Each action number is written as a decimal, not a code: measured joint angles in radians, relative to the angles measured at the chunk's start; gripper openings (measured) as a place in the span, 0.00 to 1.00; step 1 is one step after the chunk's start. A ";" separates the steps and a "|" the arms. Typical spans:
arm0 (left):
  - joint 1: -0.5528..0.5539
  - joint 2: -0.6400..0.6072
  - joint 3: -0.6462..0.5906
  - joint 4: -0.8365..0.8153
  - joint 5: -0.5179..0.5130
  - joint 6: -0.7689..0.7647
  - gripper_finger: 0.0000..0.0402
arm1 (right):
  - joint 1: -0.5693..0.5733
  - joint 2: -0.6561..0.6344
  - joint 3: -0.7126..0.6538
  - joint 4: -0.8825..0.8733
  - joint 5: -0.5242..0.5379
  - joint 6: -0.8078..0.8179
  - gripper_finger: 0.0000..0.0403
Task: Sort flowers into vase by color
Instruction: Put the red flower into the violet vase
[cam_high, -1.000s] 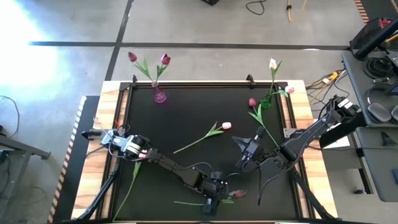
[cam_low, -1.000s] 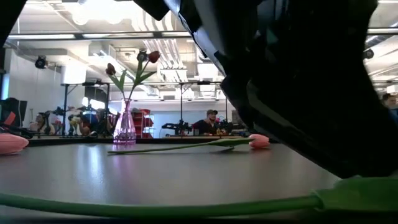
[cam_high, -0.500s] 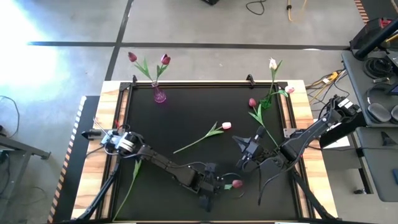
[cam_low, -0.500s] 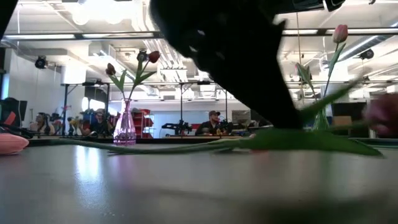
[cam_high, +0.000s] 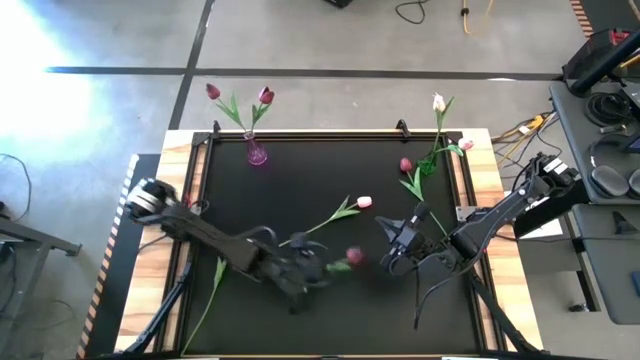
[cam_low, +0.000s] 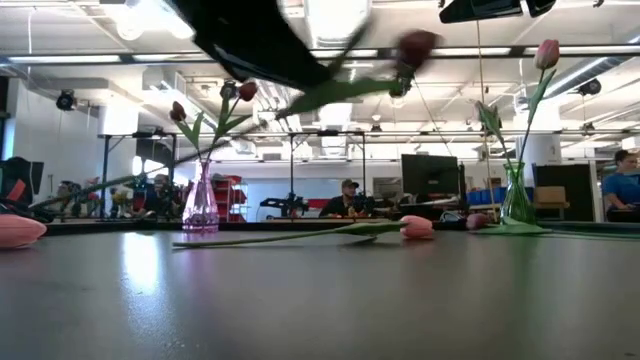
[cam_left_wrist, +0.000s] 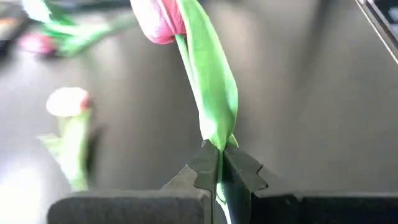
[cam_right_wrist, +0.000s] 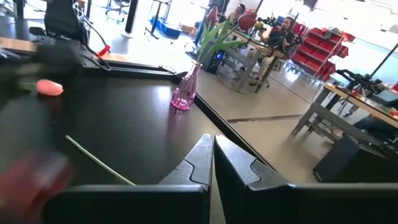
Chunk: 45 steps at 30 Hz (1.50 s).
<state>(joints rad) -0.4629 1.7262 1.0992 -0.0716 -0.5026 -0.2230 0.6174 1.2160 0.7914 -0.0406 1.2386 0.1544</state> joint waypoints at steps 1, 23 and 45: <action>0.000 -0.047 -0.053 0.039 -0.039 -0.003 0.00 | 0.000 0.000 0.000 0.000 0.000 0.002 0.02; 0.086 -0.790 -0.788 1.559 -0.495 1.159 0.00 | -0.001 0.000 0.000 -0.007 0.019 0.015 0.02; 0.931 -0.875 -0.786 1.350 0.192 0.684 0.00 | -0.003 0.001 0.000 -0.007 0.022 -0.041 0.02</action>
<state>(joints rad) 0.4682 0.8507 0.3134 1.2786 -0.3110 0.4606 0.6147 1.2171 0.7910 -0.0474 1.2602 0.1136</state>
